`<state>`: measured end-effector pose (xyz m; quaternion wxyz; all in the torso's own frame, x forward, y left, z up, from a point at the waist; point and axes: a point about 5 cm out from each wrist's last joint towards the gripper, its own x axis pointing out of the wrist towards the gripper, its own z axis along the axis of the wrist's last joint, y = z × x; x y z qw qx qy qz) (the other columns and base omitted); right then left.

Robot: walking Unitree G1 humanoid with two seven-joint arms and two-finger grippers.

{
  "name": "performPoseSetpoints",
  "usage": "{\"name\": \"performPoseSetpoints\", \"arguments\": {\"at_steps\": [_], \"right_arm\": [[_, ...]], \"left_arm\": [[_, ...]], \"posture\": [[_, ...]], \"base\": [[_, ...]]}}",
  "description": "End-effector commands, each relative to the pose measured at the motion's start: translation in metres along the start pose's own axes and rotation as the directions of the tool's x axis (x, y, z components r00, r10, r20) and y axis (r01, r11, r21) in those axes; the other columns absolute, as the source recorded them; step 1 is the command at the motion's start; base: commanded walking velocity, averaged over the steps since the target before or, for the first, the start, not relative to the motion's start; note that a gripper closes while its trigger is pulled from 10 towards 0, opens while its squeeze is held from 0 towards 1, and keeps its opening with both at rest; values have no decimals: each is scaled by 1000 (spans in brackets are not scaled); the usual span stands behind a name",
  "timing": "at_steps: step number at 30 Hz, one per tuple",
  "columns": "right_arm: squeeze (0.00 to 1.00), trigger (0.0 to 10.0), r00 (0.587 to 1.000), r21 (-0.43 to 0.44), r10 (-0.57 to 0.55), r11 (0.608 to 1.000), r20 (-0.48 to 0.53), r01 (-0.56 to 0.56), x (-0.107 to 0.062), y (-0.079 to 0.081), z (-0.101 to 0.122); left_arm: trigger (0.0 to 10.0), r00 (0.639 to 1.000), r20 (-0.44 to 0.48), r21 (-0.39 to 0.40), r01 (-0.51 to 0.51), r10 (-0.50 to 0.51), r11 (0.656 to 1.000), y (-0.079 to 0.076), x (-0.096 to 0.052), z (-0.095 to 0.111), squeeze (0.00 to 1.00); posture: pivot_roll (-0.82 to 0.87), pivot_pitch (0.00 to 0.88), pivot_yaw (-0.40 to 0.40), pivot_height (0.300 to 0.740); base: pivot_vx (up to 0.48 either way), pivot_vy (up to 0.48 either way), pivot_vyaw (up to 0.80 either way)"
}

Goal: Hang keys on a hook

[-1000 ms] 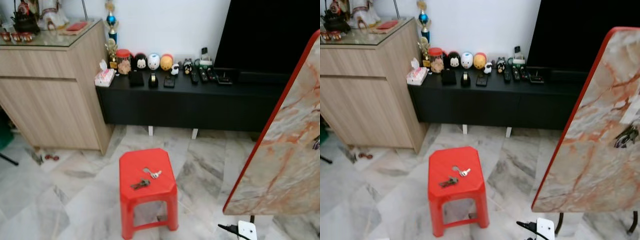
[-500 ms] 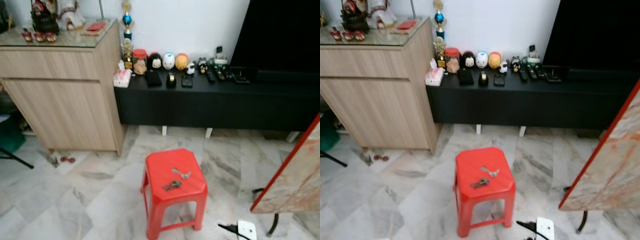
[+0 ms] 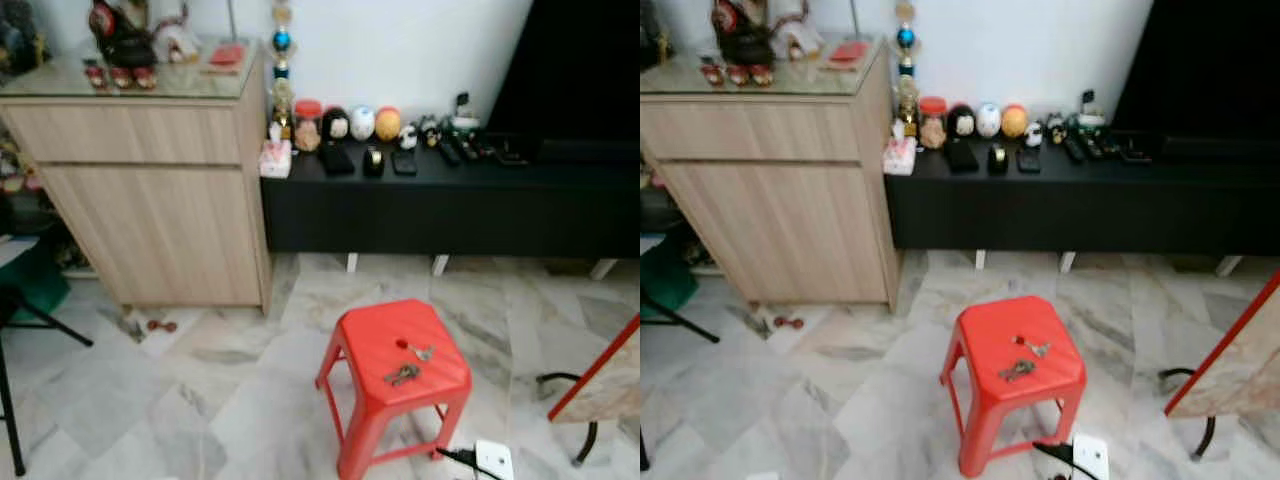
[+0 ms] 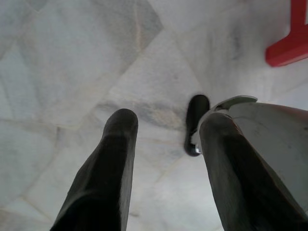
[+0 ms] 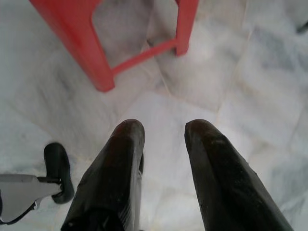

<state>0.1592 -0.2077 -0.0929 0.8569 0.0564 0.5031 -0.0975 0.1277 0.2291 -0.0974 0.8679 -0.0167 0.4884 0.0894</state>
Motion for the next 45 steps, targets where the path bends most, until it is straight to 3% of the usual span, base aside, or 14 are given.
{"name": "performPoseSetpoints", "arguments": {"at_steps": [1, 20, 30, 45], "right_arm": [[0, 10000, 1000, 5, -17, 1000, -15, 17, -1, -7, -5], [0, 10000, 1000, -26, 10, 1000, -14, -10, -1, -1, -6], [0, 10000, 1000, 15, 11, 1000, -22, -11, -1, 0, -10], [0, 10000, 1000, 34, 10, 999, -6, -10, -1, -4, -8]], "left_arm": [[10000, 1000, -6, 11, 19, -19, 1000, -7, 0, -2, 0], [10000, 999, -6, 47, 33, -33, 998, -7, 1, 0, 0], [10000, 999, -6, 50, 36, -36, 998, -6, 0, 0, 0], [10000, 999, -7, 60, 39, -38, 997, -7, 0, -1, 0]], "posture": [[143, 0, -38, 740], [143, 0, -33, 740], [139, 0, -29, 740], [145, 0, -36, 740]], "base": [[0, 0, 0], [58, 0, 72], [294, 0, 228], [0, 0, 0]]}}
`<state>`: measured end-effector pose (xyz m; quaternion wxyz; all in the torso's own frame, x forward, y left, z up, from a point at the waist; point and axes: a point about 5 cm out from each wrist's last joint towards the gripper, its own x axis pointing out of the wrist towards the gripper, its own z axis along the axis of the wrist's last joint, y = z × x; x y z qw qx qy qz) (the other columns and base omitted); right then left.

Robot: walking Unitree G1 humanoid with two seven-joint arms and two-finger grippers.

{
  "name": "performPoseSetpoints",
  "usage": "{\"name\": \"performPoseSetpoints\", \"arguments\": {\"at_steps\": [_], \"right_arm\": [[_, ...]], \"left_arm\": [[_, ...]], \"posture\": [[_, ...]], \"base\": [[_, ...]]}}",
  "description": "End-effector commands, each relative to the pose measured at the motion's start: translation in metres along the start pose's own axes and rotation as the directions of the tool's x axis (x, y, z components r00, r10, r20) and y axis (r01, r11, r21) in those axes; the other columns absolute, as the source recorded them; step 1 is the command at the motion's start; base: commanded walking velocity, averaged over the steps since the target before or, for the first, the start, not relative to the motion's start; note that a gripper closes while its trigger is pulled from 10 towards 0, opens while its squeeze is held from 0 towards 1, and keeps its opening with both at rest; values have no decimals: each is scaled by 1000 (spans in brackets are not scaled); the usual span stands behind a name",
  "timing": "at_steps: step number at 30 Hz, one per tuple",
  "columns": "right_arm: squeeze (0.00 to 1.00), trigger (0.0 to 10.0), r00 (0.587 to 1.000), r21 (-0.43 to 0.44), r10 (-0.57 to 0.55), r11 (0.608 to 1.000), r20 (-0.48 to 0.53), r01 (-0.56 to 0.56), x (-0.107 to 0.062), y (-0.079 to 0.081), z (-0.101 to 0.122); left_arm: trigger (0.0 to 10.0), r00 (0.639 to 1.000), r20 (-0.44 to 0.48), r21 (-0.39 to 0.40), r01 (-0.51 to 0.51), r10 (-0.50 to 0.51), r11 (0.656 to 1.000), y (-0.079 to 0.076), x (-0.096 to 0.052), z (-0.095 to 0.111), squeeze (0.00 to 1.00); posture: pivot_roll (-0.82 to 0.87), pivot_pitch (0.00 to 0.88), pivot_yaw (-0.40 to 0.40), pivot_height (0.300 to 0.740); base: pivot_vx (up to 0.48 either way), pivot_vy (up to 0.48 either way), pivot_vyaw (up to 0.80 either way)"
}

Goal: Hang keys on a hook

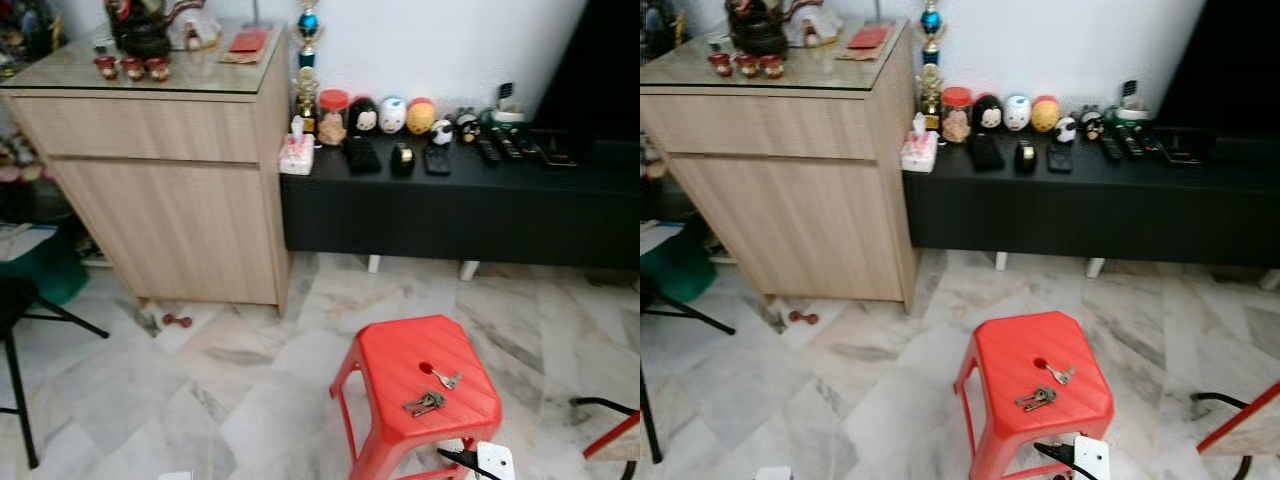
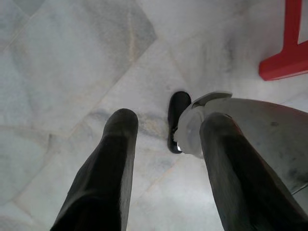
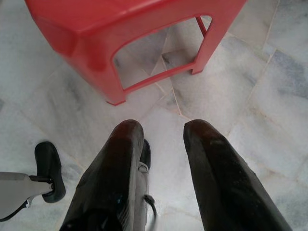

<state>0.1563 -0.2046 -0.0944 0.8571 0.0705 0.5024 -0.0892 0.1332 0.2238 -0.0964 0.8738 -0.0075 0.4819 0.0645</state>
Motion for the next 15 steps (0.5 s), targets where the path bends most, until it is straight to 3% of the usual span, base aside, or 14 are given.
{"name": "performPoseSetpoints", "arguments": {"at_steps": [1, 11, 15], "right_arm": [[0, 10000, 1000, 31, -22, 999, 6, 22, -1, -7, -3], [0, 10000, 999, 85, -34, 996, 36, 31, -1, -8, 3], [0, 10000, 999, 85, -39, 996, 33, 36, -1, -8, 3]], "left_arm": [[10000, 1000, -23, 19, 4, -3, 1000, -1, -1, -5, 0], [10000, 1000, -23, 20, 6, -6, 1000, -1, -1, -5, 0], [10000, 1000, -22, 18, 4, -3, 1000, -1, -1, -5, 0]], "posture": [[146, 0, -37, 740], [145, 0, -40, 740], [145, 0, -39, 740]], "base": [[0, 0, 0], [0, 0, 0], [0, 0, -472]]}}
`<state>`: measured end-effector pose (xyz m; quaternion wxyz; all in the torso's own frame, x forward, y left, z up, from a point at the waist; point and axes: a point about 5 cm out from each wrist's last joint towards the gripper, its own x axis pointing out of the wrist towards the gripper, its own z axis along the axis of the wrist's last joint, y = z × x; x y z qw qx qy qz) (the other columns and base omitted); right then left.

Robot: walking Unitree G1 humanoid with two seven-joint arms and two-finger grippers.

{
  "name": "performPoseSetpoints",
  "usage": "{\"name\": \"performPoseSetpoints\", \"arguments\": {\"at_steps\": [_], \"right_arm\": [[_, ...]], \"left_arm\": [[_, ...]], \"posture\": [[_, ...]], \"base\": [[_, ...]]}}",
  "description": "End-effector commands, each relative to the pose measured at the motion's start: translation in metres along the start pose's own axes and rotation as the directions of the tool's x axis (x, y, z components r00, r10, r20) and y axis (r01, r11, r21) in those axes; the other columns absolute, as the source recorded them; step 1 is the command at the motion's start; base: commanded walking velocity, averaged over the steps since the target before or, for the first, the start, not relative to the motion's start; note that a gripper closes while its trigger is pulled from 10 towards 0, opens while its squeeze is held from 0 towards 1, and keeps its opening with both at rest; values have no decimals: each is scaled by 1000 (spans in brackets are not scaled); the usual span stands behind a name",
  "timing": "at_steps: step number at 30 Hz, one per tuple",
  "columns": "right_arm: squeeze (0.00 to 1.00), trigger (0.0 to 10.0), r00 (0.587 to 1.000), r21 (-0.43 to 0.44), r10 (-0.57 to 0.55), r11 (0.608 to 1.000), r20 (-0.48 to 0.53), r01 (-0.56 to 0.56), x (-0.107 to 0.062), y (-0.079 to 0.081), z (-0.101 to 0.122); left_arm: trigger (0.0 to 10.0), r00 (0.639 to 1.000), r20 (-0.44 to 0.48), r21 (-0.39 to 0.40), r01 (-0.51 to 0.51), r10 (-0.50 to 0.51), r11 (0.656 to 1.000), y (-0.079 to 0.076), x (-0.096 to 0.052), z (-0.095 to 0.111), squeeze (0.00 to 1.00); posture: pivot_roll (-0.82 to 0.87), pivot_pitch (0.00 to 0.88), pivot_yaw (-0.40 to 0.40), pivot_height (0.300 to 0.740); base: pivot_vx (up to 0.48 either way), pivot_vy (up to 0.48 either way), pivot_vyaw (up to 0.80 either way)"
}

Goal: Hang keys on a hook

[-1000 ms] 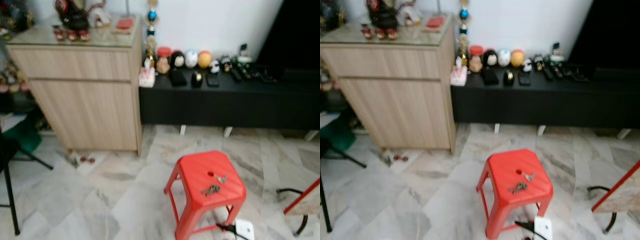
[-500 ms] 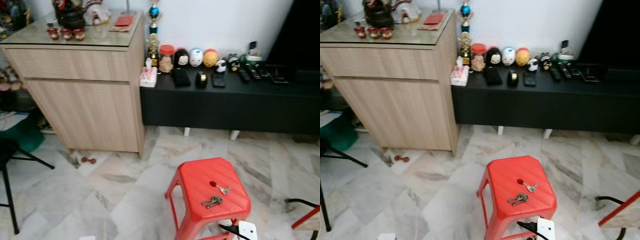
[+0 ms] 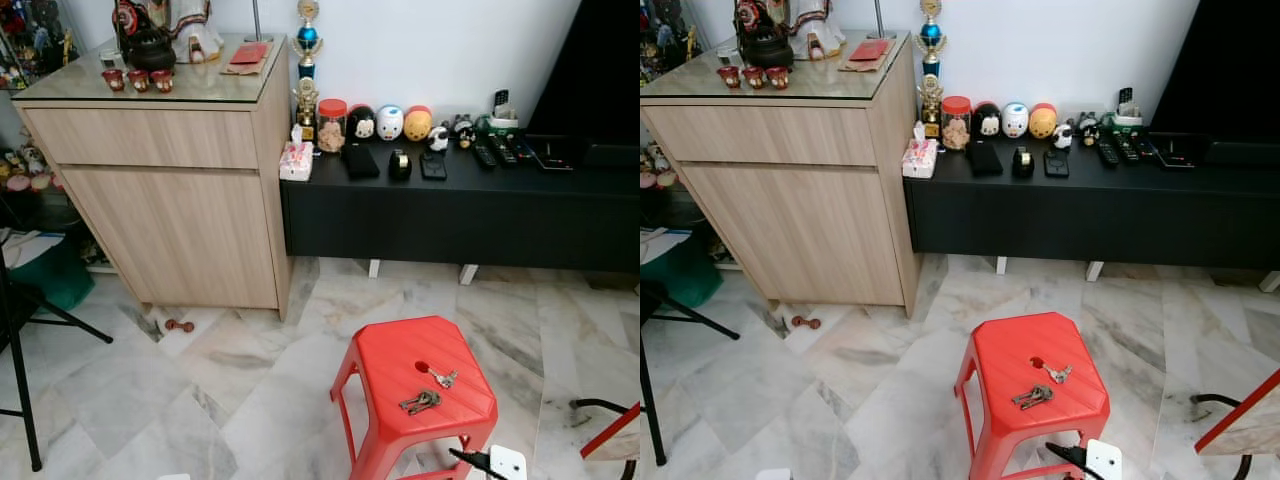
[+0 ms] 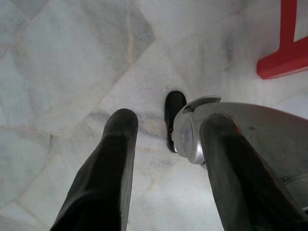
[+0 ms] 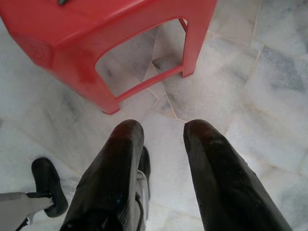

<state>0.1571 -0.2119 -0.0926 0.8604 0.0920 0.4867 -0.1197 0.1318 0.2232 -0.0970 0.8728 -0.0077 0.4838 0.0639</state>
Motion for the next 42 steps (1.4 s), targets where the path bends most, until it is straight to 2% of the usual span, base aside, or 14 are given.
{"name": "performPoseSetpoints", "arguments": {"at_steps": [1, 10, 14, 22, 27, 33, 42], "right_arm": [[0, 10000, 1000, 9, -3, 1000, 5, 3, 0, -1, 0], [0, 10000, 1000, 0, -1, 1000, 29, 1, 0, -4, 5], [0, 10000, 1000, 3, -4, 1000, 23, 4, 0, -5, 5], [0, 10000, 1000, 9, -8, 1000, 26, 7, 0, -6, 5], [0, 10000, 998, 26, -18, 1000, 57, 17, -1, -8, 8], [0, 10000, 998, 28, -8, 1000, 60, 6, 1, 5, 9], [0, 10000, 997, 30, -8, 1000, 71, 6, 1, 9, 10]], "left_arm": [[10000, 1000, -17, 16, 3, -3, 1000, -1, 0, -3, 0], [10000, 1000, -14, 8, 5, -5, 1000, -2, 0, -3, 0], [10000, 1000, -13, 7, 5, -5, 1000, -2, 0, -3, 0], [10000, 1000, -11, 5, 6, -6, 1000, -2, 0, -3, 0], [10000, 1000, -10, 5, 4, -4, 1000, -2, 0, -3, 0], [10000, 1000, -10, 7, 5, -5, 1000, -1, 0, -3, 0], [10000, 1000, -11, 16, 0, 0, 1000, -1, 0, -3, 0]], "posture": [[144, 0, -39, 740], [152, 0, -43, 740], [150, 0, -43, 740], [150, 0, -44, 740], [153, 0, -44, 740], [150, 0, -42, 740], [153, 0, -42, 740]], "base": [[0, 0, -606], [0, 0, -245], [250, 0, 0], [266, 0, -620], [292, 0, 0], [298, 0, 0], [87, 0, 0]]}}
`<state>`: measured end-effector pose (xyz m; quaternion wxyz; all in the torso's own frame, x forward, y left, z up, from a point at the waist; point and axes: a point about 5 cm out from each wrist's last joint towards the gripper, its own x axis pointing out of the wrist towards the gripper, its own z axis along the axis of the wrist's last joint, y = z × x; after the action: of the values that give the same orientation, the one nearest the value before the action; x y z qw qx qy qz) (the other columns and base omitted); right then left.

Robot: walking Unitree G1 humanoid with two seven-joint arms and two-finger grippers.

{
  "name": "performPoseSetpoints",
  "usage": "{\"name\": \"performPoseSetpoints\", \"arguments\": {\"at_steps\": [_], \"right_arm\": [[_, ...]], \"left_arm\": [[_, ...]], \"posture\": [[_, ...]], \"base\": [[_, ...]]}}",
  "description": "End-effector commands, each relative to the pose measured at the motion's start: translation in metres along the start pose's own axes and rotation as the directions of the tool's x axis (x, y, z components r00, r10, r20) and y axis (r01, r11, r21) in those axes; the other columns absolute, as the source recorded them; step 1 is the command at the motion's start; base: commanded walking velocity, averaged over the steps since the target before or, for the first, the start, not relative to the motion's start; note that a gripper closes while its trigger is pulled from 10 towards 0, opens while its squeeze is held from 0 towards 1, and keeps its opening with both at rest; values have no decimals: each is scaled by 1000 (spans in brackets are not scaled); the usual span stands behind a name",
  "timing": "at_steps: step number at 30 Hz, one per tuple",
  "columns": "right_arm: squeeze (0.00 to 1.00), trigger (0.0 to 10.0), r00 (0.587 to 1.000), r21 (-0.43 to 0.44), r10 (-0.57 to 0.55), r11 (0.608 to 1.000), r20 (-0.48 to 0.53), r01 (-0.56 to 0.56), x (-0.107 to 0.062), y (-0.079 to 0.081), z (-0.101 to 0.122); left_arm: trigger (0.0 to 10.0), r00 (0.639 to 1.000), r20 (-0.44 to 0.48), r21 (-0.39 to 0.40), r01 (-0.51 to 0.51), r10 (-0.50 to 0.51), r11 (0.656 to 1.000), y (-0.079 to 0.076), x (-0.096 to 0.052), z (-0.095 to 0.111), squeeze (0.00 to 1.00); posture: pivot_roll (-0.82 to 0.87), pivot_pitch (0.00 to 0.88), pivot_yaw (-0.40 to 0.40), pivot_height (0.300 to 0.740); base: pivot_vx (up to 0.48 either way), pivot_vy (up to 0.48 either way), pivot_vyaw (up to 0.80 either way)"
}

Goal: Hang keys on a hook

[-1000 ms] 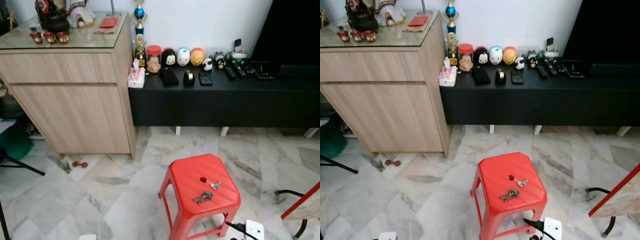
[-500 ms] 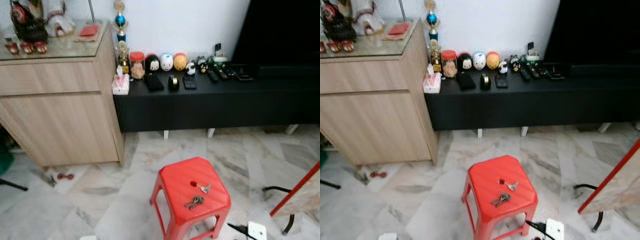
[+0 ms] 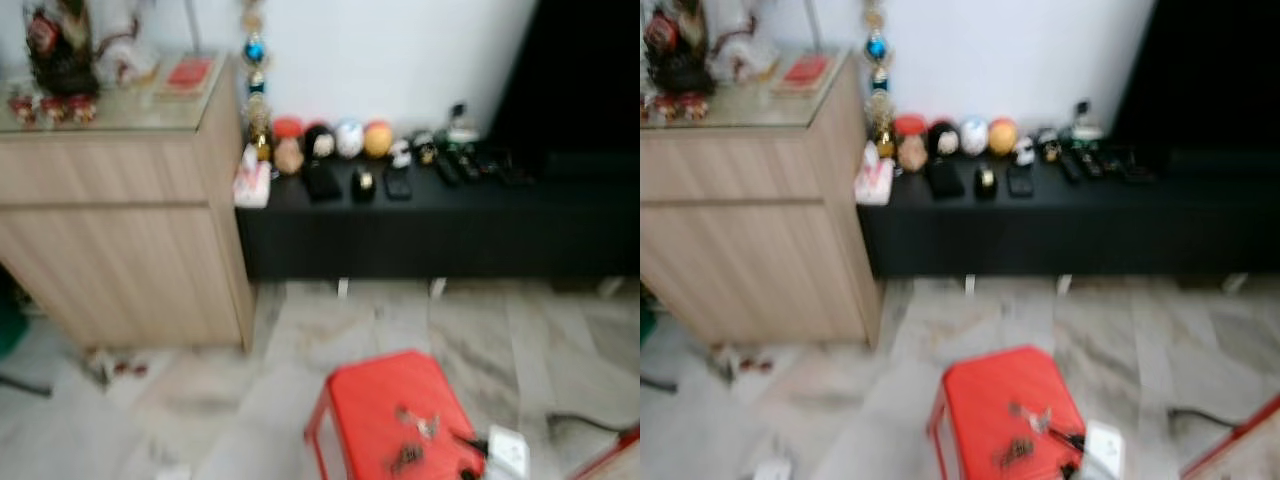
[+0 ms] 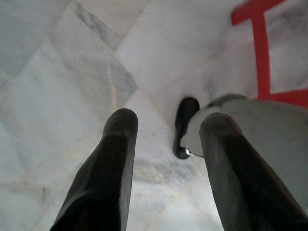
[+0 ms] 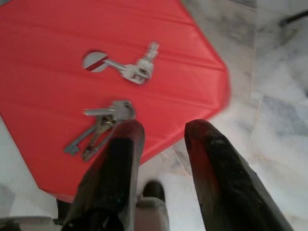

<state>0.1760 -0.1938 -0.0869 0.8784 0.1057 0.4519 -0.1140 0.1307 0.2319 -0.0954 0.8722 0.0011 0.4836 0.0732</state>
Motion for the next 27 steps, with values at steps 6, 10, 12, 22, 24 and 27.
{"name": "performPoseSetpoints", "arguments": {"at_steps": [6, 10, 12, 22, 24, 27], "right_arm": [[0, 10000, 996, 52, -57, 997, 75, 53, -1, -18, 10], [0, 10000, 989, 64, -47, 997, 141, 38, -1, -17, 24], [0, 10000, 986, 63, -38, 998, 163, 28, 0, -16, 27], [0, 10000, 908, 87, -38, 996, 418, 2, -8, -16, 58], [0, 10000, 880, 50, -9, 999, 475, -17, -12, -11, 61], [0, 10000, 869, 5, 44, 999, 493, -53, -14, -3, 61]], "left_arm": [[10000, 1000, -4, 4, 15, -15, 1000, -9, 0, -3, 0], [10000, 1000, 11, -15, 2, -2, 1000, -8, 0, -3, 0], [10000, 1000, 25, -45, -9, 11, 999, -7, 0, -2, 0], [10000, 980, 182, -180, -43, 76, 983, -4, -4, 5, 0], [10000, 821, 567, -128, 8, 66, 992, 13, -7, 122, 0], [10000, 730, 682, -108, 32, 51, 994, 13, -17, 156, 0]], "posture": [[158, 0, -44, 740], [151, 0, -42, 740], [148, 0, -40, 740], [159, 0, -53, 740], [157, 0, -55, 740], [150, 0, -57, 740]], "base": [[0, 0, 0], [0, 0, 0], [0, 0, 0], [0, 0, 0], [0, 0, 0], [0, 0, 0]]}}
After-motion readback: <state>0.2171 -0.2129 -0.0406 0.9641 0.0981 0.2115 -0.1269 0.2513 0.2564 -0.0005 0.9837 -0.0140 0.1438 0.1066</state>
